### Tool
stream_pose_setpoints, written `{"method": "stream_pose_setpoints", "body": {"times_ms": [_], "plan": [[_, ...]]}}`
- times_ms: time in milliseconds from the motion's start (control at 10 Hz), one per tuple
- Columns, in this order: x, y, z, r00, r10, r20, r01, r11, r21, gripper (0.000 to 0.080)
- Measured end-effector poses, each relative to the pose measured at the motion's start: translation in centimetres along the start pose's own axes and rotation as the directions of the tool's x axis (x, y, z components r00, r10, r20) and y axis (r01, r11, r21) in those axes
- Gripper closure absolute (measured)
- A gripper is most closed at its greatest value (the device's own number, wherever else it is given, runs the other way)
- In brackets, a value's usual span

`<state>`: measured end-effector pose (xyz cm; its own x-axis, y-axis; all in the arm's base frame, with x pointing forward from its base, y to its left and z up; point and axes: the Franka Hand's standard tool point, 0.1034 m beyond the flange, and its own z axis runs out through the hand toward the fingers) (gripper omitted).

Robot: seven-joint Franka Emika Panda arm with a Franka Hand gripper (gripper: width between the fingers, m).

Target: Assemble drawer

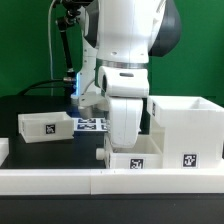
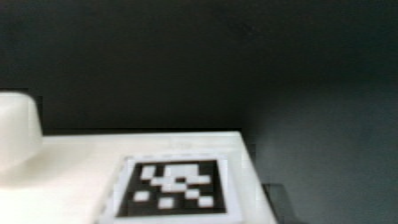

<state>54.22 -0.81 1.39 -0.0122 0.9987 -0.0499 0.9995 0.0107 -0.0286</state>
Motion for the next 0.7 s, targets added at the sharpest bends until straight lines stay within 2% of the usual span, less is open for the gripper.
{"method": "stream_pose_setpoints", "body": {"times_ms": [400,500,700], "plan": [[0.27,0.30,0.01,1.000,0.011,-0.002,-0.011,1.000,-0.006,0.0758],[0.41,0.45,0.08,1.000,0.015,-0.007,-0.015,0.999,-0.030,0.0758],[0.27,0.23,0.24,1.000,0.017,-0.006,-0.017,1.000,-0.024,0.0758]]}}
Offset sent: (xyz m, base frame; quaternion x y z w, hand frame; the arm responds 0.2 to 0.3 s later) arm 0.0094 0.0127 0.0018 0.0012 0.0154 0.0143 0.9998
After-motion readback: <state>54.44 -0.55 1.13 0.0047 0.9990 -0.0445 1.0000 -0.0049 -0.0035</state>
